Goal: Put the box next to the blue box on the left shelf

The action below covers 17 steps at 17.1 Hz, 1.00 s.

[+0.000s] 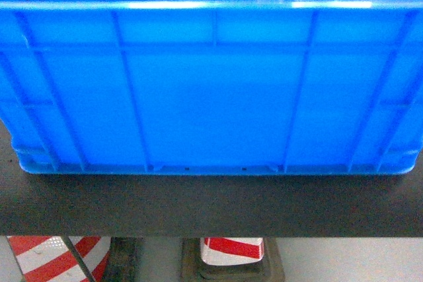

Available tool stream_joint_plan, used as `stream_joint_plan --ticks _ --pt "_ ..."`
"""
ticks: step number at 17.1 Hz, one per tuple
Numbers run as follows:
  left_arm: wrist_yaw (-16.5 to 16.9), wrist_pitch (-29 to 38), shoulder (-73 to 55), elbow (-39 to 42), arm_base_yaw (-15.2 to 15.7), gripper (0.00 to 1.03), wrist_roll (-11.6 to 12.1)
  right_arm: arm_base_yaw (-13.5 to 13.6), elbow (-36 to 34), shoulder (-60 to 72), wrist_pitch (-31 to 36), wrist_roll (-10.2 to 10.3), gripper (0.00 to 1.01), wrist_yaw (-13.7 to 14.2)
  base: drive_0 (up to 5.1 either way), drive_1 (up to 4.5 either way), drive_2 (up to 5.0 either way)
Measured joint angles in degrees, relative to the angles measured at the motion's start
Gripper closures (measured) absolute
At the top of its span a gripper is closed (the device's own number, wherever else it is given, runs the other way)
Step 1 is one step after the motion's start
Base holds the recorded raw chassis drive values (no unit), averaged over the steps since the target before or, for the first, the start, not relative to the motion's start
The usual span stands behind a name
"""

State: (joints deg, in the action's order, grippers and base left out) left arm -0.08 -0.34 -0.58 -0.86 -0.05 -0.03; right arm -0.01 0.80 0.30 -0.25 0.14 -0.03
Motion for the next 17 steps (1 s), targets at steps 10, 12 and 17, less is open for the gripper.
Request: stream_joint_plan --ticks 10,12,17 --pt "0.0 0.2 0.0 0.0 0.0 0.05 0.0 0.0 0.0 0.0 0.2 0.0 0.03 0.0 0.0 0.00 0.0" --pt "0.1 0.6 0.0 0.0 0.0 0.05 0.1 0.0 0.0 0.0 0.2 0.0 0.03 0.0 0.0 0.00 0.0" --pt "0.0 0.0 0.0 0.0 0.0 0.05 0.0 0.0 0.0 0.0 -0.1 0.0 0.03 0.0 0.0 0.00 0.0"
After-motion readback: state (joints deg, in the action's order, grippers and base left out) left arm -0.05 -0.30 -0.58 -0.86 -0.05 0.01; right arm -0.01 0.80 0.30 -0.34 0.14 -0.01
